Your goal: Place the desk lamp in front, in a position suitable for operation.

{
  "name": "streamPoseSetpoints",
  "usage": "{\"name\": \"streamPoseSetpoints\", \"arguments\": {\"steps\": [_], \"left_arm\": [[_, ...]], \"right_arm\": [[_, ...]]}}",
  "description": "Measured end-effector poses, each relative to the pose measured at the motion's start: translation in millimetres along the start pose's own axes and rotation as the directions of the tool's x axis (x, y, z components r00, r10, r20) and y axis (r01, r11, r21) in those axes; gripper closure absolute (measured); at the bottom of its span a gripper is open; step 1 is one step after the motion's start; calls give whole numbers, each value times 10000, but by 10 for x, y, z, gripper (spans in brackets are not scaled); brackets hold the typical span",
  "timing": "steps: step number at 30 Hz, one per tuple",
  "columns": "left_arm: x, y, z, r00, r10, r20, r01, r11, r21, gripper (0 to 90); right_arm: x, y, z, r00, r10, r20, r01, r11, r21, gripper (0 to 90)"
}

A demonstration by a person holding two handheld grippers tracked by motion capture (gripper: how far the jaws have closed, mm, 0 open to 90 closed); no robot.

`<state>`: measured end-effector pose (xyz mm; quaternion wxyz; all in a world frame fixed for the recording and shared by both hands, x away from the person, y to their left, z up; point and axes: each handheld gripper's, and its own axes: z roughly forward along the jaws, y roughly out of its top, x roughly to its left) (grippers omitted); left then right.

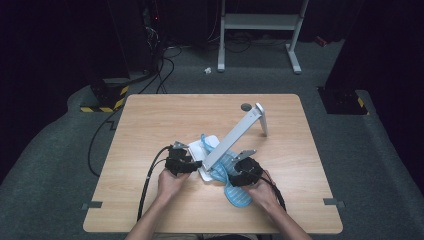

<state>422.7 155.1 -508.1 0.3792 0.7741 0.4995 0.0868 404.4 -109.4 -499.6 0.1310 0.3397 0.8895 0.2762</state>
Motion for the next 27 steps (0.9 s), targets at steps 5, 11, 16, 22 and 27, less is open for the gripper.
{"name": "streamPoseSetpoints", "arguments": {"steps": [5, 11, 16, 22, 27], "left_arm": [[-15, 4, -3, 9998, 64, -187, -63, 10000, 31, 420], [-14, 1, -3, 9997, 61, -224, -60, 10000, 23, 411], [-15, -10, -2, 9998, 28, -208, -30, 10000, -79, 416], [-12, -21, 0, 9999, 51, -156, -54, 9998, -182, 421], [-8, -25, -2, 9999, 84, -122, -86, 9998, -192, 423]], "right_arm": [[89, 6, -83, 9983, -562, 127, 563, 9984, -76, 606], [154, 23, -244, 9961, -725, -501, 713, 9971, -250, 674], [163, 55, -368, 9921, -535, -1131, 457, 9965, -702, 685], [117, 119, -563, 9901, -241, -1381, 40, 9895, -1446, 695], [-22, 150, -803, 9902, 291, -1369, -566, 9778, -2017, 697]]}}
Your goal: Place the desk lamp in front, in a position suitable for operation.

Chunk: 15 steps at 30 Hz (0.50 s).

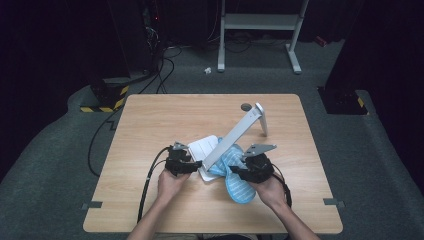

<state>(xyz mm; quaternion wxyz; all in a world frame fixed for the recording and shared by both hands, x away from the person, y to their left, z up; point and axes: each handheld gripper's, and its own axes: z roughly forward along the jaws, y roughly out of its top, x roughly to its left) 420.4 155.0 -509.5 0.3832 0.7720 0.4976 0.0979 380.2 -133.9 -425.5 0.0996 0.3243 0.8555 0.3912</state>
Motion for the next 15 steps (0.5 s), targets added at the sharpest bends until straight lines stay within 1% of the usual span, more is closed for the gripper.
{"name": "streamPoseSetpoints", "arguments": {"steps": [3, 6, 8, 11, 13, 15], "left_arm": [[1, -3, -1, 10000, 15, 22, -15, 10000, -11, 426], [-1, -7, 1, 10000, -3, 47, 3, 10000, -45, 429], [-2, -8, 4, 10000, -18, 85, 19, 10000, -63, 431], [-8, -8, 7, 10000, -3, 74, 4, 10000, -74, 431], [-11, -8, 6, 10000, 36, 44, -36, 10000, -79, 432], [-17, -9, 5, 10000, 77, 29, -77, 9999, -80, 432]], "right_arm": [[-105, 46, -174, 9991, 424, 83, -419, 9978, -509, 697], [-222, 93, -368, 9958, 884, 236, -854, 9905, -1080, 697], [-307, 126, -498, 9921, 1190, 385, -1122, 9829, -1463, 696], [-434, 178, -670, 9841, 1685, 560, -1542, 9674, -2011, 695], [-500, 217, -746, 9795, 1912, 642, -1720, 9581, -2292, 694], [-549, 254, -781, 9768, 2017, 713, -1789, 9529, -2451, 694]]}}
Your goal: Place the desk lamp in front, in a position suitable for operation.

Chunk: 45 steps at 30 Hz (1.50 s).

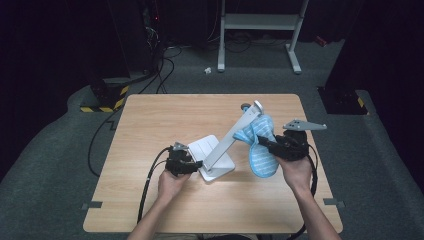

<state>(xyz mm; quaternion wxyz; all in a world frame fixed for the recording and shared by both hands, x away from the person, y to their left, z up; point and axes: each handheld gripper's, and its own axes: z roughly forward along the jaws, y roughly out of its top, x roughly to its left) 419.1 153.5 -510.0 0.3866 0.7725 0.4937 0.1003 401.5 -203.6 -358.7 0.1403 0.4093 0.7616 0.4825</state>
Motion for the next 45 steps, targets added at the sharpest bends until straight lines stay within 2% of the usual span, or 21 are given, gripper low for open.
{"name": "streamPoseSetpoints", "arguments": {"steps": [4, 9, 15, 19, 21, 22, 26, 32, 34, 39, 41, 45], "left_arm": [[-13, -3, -3, 9999, 106, -17, -106, 9999, -7, 427], [-16, -8, -7, 9999, 122, 68, -122, 9999, 3, 421], [-10, -12, -8, 9998, 156, 102, -156, 9999, -7, 418], [-10, -14, -5, 9999, 100, 134, -99, 9999, -33, 418], [-10, -14, -6, 9998, 88, 149, -88, 10000, -21, 419], [-12, -15, -7, 9999, 94, 140, -93, 10000, -24, 420], [-11, -16, -8, 9998, 102, 146, -102, 9999, -22, 423], [-1, -23, -10, 9997, 163, 157, -162, 9999, -60, 423], [1, -23, -10, 9997, 157, 176, -156, 9999, -59, 423], [-3, -24, -9, 9998, 149, 164, -147, 9999, -79, 423], [-3, -24, -8, 9998, 143, 167, -141, 9999, -79, 423], [-1, -22, -8, 9998, 117, 189, -116, 9999, -60, 423]], "right_arm": [[10, 21, 80, 10000, 1, 35, -1, 9999, 110, 693], [189, -146, 347, 9984, -560, -107, 568, 9938, 954, 693], [363, -487, 737, 9946, -837, -614, 948, 9731, 2098, 693], [465, -696, 956, 9904, -1020, -928, 1243, 9519, 2800, 691], [486, -756, 1036, 9879, -1191, -996, 1444, 9405, 3075, 690], [478, -760, 1055, 9878, -1236, -943, 1470, 9398, 3085, 690], [349, -627, 960, 9920, -978, -803, 1154, 9594, 2575, 690], [149, -266, 597, 9964, -842, -103, 848, 9869, 1374, 688], [64, -159, 491, 9975, -705, 68, 695, 9927, 987, 687], [-75, -8, 321, 9987, -359, 365, 347, 9989, 324, 687], [-90, -13, 326, 9992, -240, 305, 231, 9992, 319, 687], [-17, -119, 435, 9994, -336, 93, 331, 9982, 500, 688]]}}
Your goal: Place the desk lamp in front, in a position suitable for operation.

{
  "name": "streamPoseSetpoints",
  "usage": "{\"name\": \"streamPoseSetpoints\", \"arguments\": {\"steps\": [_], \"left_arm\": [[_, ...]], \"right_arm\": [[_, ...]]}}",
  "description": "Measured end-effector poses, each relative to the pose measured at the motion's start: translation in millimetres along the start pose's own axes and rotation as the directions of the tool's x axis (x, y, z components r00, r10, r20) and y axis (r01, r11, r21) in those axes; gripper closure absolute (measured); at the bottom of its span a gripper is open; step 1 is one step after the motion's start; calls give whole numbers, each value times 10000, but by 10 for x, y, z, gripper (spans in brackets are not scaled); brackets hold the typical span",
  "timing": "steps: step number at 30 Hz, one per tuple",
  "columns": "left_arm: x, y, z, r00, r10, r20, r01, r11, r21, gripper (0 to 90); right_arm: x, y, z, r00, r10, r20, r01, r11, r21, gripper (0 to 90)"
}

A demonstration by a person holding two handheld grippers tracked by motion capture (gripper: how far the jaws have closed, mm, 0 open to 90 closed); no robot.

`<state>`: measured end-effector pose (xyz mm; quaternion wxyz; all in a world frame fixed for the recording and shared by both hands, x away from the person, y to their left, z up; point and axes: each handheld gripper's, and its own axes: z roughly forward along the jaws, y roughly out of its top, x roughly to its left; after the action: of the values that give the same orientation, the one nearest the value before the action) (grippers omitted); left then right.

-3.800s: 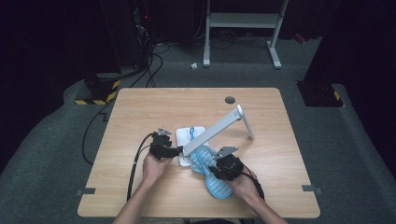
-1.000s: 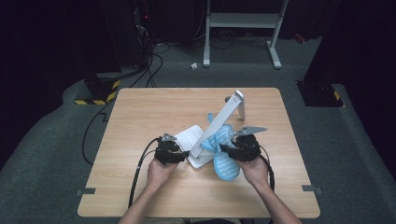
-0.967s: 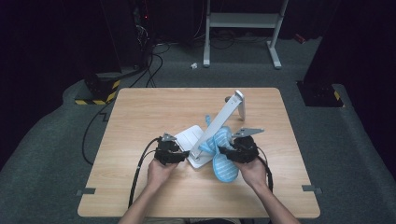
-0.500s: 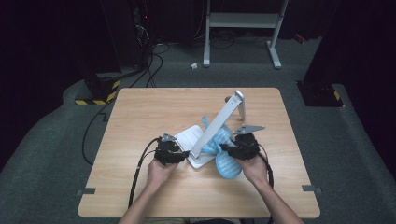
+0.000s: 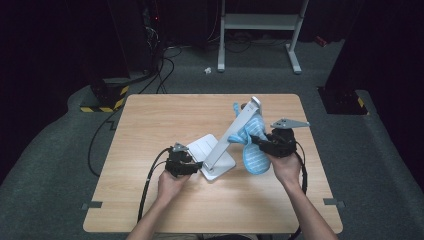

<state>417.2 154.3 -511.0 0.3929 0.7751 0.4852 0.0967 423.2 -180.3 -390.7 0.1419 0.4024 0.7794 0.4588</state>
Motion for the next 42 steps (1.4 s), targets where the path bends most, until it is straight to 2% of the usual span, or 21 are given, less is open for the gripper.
{"name": "streamPoseSetpoints", "arguments": {"steps": [2, 4, 6, 8, 10, 13, 16, 20, 24, 28, 32, 35, 37, 39, 42], "left_arm": [[1, 0, 0, 10000, 25, -6, -25, 10000, -8, 422], [-5, -1, 2, 10000, 13, -27, -13, 10000, -37, 421], [-2, -3, 1, 10000, 44, -29, -44, 10000, -31, 421], [-3, -2, 1, 10000, 43, -27, -43, 10000, -32, 421], [-3, -2, 0, 10000, 41, -29, -41, 10000, -29, 421], [-2, -6, 0, 10000, 36, -18, -36, 10000, -53, 421], [3, -17, 0, 10000, -13, 12, 13, 9999, -128, 422], [5, 23, 7, 9996, -286, -78, 287, 9994, 197, 394], [4, 26, 8, 9997, -211, -105, 214, 9995, 237, 373], [9, 24, 10, 9998, -174, -70, 175, 9996, 221, 371], [19, 22, 17, 9997, -228, -25, 228, 9995, 196, 364], [18, 21, 16, 9998, -212, -22, 212, 9996, 187, 364], [20, 21, 17, 9998, -179, -24, 180, 9997, 171, 363], [20, 19, 17, 9999, -139, -3, 139, 9998, 147, 361], [-5, 17, 16, 9999, 85, -122, -84, 9999, 82, 355]], "right_arm": [[66, -92, 109, 9997, -74, -232, 79, 9997, 229, 688], [145, -210, 254, 9988, -304, -389, 330, 9972, 675, 687], [218, -345, 418, 9971, -498, -576, 561, 9921, 1121, 687], [274, -478, 577, 9946, -481, -915, 616, 9866, 1512, 687], [334, -589, 709, 9924, -686, -1025, 875, 9772, 1933, 687], [418, -680, 771, 9875, -1099, -1133, 1332, 9655, 2238, 692], [443, -660, 669, 9828, -1370, -1235, 1616, 9624, 2182, 704], [438, -554, 420, 9760, -2004, -854, 2134, 9583, 1899, 703], [382, -368, 132, 9695, -2437, -242, 2446, 9585, 1463, 702], [305, -124, -149, 9654, -2579, 394, 2539, 9634, 857, 701], [248, 171, -346, 9649, -2553, 613, 2545, 9669, 205, 703], [249, 398, -422, 9633, -2566, 784, 2597, 9652, -313, 704], [247, 534, -412, 9640, -2495, 918, 2541, 9662, -426, 704], [230, 640, -357, 9698, -2280, 869, 2319, 9720, -376, 704], [240, 705, -226, 9732, -2113, 908, 2136, 9768, -158, 703]]}}
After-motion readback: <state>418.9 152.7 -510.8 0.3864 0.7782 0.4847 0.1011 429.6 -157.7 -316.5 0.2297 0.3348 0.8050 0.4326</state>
